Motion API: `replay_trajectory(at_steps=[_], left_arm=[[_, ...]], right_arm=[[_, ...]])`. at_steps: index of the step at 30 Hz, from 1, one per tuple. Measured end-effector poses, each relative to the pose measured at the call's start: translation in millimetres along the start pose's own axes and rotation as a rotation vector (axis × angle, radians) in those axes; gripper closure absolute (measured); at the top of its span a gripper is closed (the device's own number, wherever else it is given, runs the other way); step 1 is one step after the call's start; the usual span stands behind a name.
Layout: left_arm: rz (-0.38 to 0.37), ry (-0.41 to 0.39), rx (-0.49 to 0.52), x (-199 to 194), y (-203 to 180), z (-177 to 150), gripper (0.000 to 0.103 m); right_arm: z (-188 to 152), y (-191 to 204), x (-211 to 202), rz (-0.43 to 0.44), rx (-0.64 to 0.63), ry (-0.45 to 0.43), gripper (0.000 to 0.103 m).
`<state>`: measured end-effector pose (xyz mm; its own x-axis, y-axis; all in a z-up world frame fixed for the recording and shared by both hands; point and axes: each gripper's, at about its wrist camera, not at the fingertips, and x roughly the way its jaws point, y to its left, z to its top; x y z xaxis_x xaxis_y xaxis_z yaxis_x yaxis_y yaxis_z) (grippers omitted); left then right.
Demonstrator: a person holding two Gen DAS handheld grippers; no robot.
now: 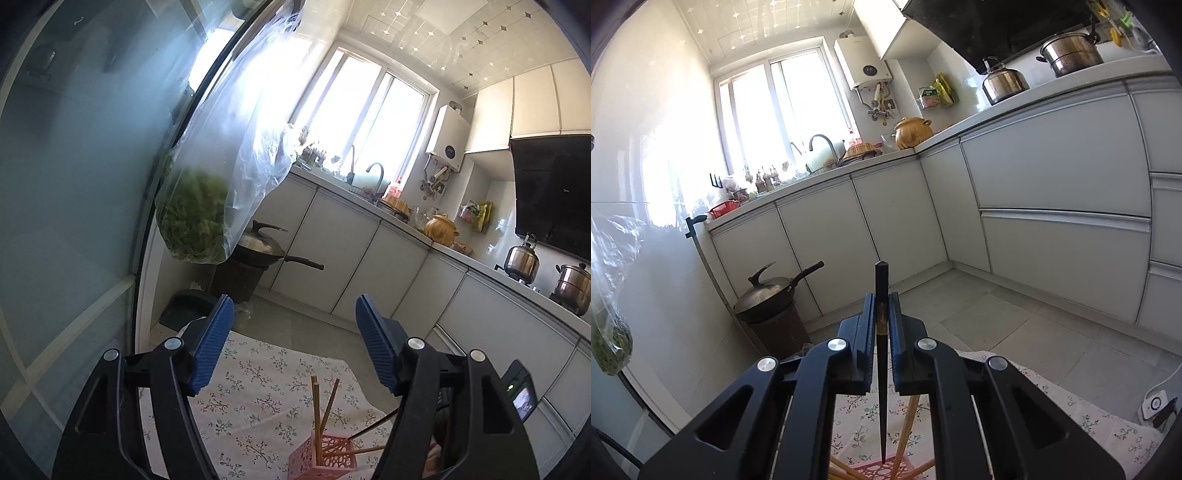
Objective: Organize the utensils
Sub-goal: 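Lower the black chopstick into the pink holder and open the right tool, then withdraw both open tools from the holder toward the pile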
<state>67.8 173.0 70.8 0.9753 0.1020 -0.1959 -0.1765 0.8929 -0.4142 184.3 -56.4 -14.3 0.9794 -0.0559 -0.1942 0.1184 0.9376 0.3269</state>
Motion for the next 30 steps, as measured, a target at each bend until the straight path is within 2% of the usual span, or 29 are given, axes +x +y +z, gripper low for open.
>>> replay_trajectory(at_steps=[5,10,11,15,19,22,27,30], left_arm=[[0.005,-0.005,0.039,-6,0,0,0.032],[-0.008,0.037,0.064,-4,-9,-6,0.031],[-0.011,0.048,0.076,-3,-13,-8,0.030],[-0.012,0.112,0.119,3,-26,-20,0.026],[-0.014,0.142,0.169,1,-36,-30,0.022],[-0.009,0.144,0.209,-4,-41,-34,0.015],[-0.016,0.163,0.252,-9,-44,-40,0.008],[-0.019,0.185,0.274,-8,-43,-43,0.007]], right_arm=[[-21,-4,-8,0.019,0.002,0.028,0.092],[4,4,-47,0.066,-0.078,0.024,0.090],[8,5,-55,0.068,-0.097,0.026,0.087],[20,2,-87,0.068,-0.144,0.011,0.058],[27,-3,-111,0.064,-0.170,0.021,0.048],[31,-8,-127,0.050,-0.194,0.012,0.035],[37,-23,-139,0.019,-0.191,0.053,0.013],[36,-43,-148,0.013,-0.170,0.086,0.007]])
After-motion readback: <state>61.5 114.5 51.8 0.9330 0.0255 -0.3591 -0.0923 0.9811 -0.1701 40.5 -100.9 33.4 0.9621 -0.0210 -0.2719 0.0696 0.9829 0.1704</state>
